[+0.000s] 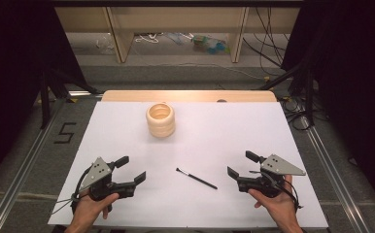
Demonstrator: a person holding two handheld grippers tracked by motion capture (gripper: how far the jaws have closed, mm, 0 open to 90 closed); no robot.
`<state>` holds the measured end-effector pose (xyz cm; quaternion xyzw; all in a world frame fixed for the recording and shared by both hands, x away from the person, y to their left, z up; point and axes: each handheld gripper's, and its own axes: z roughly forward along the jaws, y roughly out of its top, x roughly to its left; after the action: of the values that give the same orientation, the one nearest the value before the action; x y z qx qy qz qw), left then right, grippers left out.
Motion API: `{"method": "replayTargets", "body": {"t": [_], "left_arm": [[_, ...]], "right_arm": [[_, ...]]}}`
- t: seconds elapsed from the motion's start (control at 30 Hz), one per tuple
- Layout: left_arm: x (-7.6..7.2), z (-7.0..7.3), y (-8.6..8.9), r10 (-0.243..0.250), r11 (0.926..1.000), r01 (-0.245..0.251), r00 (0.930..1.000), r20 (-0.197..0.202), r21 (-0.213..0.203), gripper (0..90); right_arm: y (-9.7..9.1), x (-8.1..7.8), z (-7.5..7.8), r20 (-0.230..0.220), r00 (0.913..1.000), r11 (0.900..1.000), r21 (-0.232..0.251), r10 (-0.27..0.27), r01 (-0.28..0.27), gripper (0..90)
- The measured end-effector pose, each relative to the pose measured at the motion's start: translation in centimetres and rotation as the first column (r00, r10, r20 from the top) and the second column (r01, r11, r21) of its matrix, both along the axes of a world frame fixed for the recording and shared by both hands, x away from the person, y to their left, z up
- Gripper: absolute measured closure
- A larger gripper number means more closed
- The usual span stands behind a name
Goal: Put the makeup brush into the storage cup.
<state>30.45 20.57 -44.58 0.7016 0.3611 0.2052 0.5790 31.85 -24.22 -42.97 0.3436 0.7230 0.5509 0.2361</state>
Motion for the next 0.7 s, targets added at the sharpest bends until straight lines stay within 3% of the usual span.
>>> {"method": "replayTargets", "body": {"t": [0.5, 0.53, 0.57, 0.7], "left_arm": [[-0.1, 0.0, 0.0, 0.002, 1.0000, -0.002, 1.0000, 0.002, 0.002, 15.9], [0.0, 0.0, 0.1, -0.002, 1.0000, 0.002, 1.0000, 0.003, 0.006, 15.9], [-0.1, 0.0, 0.1, 0.003, 1.0000, -0.003, 1.0000, 0.000, 0.005, 15.9], [-0.1, 0.0, 0.1, 0.001, 0.9999, -0.001, 1.0000, 0.001, 0.011, 15.9]], "right_arm": [[0.4, 0.2, 0.1, -0.010, 0.9996, 0.9995, -0.019, 0.025, -0.026, 16.5], [0.5, 0.3, 0.2, -0.040, 0.9984, 0.9975, -0.057, 0.040, -0.042, 16.5], [0.7, 0.4, 0.2, -0.059, 0.9970, 0.9964, -0.065, 0.050, -0.054, 16.9], [1.2, 0.8, 0.1, -0.078, 0.9942, 0.9900, -0.115, 0.074, -0.082, 17.4]]}}
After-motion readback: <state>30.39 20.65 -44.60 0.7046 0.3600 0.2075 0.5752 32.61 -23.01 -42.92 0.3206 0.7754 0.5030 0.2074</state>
